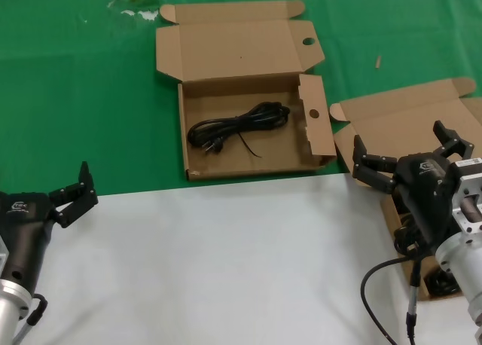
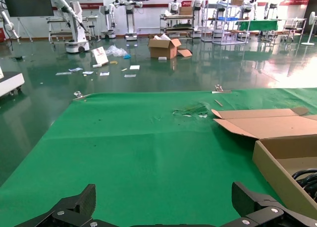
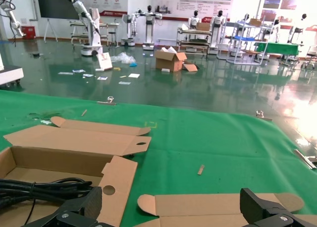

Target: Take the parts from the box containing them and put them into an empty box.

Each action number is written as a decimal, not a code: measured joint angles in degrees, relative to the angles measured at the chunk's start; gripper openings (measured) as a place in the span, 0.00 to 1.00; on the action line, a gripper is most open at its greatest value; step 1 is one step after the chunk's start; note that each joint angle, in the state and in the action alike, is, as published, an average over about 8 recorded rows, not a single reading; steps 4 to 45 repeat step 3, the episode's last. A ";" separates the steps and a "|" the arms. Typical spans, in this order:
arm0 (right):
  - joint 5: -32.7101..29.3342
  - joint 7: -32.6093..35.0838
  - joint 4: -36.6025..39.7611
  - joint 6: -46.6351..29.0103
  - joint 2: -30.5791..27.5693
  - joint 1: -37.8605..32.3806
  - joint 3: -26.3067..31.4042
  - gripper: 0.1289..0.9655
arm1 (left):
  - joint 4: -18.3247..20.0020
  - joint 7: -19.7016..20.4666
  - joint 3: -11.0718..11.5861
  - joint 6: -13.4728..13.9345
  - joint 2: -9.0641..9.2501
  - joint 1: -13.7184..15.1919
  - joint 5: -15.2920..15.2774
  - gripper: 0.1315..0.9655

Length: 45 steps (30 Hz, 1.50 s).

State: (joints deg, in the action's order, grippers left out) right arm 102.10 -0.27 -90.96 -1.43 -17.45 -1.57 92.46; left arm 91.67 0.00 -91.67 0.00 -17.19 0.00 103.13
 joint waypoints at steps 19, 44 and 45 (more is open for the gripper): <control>0.00 0.00 0.00 0.00 0.00 0.00 0.00 1.00 | 0.00 0.00 0.00 0.00 0.00 0.00 0.00 1.00; 0.00 0.00 0.00 0.00 0.00 0.00 0.00 1.00 | 0.00 0.00 0.00 0.00 0.00 0.00 0.00 1.00; 0.00 0.00 0.00 0.00 0.00 0.00 0.00 1.00 | 0.00 0.00 0.00 0.00 0.00 0.00 0.00 1.00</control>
